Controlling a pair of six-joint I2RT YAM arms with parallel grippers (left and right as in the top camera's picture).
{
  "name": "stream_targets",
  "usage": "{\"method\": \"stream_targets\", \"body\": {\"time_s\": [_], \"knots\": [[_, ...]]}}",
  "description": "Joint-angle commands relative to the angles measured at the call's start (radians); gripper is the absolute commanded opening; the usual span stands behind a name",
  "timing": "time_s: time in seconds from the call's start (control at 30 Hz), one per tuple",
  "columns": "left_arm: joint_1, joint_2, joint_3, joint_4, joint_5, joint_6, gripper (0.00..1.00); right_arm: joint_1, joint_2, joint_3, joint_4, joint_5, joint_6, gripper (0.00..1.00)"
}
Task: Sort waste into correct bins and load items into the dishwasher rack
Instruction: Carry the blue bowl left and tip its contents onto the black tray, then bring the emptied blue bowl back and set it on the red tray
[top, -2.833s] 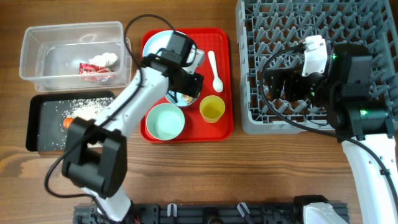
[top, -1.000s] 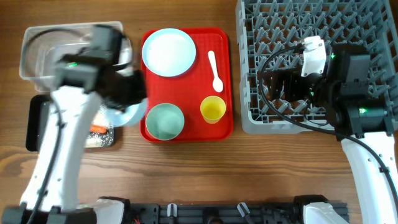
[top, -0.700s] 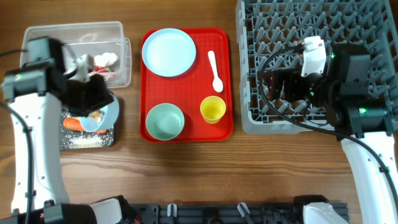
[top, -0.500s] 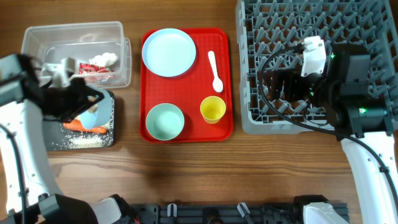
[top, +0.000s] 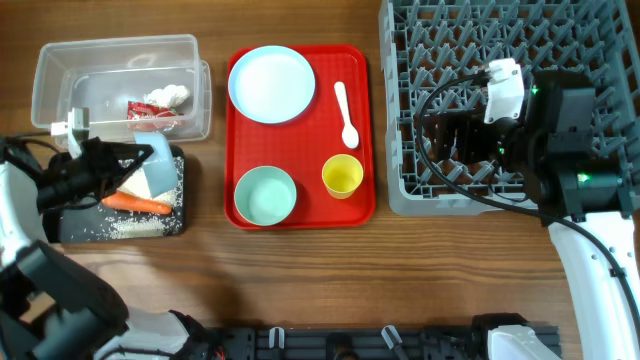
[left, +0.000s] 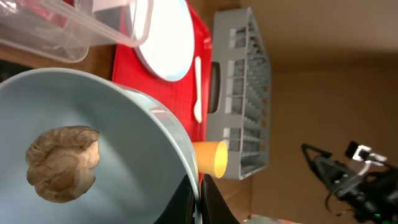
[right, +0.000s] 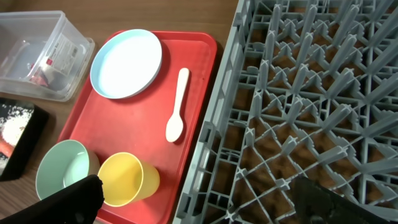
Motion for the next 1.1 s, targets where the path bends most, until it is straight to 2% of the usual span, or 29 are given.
{"method": "stream_targets", "body": {"time_s": [0.0,0.3,0.53,0.77,0.83,0.93,1.0,1.07], "knots": [[0.043,0.063,-0.008,0.003,0.122,0.067,0.04,-0.003,0.006,0.01,0.002,-0.012,0.008,1.0],[0.134,0.125,-0.008,-0.054,0.157,0.066,0.04,-0.003,0.006,0.01,0.003,-0.012,0.008,1.0],[0.183,0.134,-0.008,-0.012,0.142,0.037,0.04,-0.003,0.006,0.01,0.006,-0.012,0.008,1.0],[0.19,0.135,-0.008,-0.091,0.28,0.004,0.04,-0.003,0.006,0.01,0.005,-0.013,0.008,1.0],[0.19,0.135,-0.008,-0.066,0.301,0.013,0.04,-0.003,0.006,0.01,0.003,-0.012,0.007,1.0],[0.19,0.137,-0.008,-0.004,0.255,-0.097,0.04,-0.003,0.006,0.01,0.003,-0.012,0.007,1.0],[0.19,0.137,-0.008,-0.034,0.255,-0.057,0.04,-0.003,0.006,0.01,0.002,-0.012,0.007,1.0],[0.19,0.137,-0.008,-0.002,0.207,-0.037,0.04,-0.003,0.006,0.01,0.002,-0.012,0.007,1.0]]}}
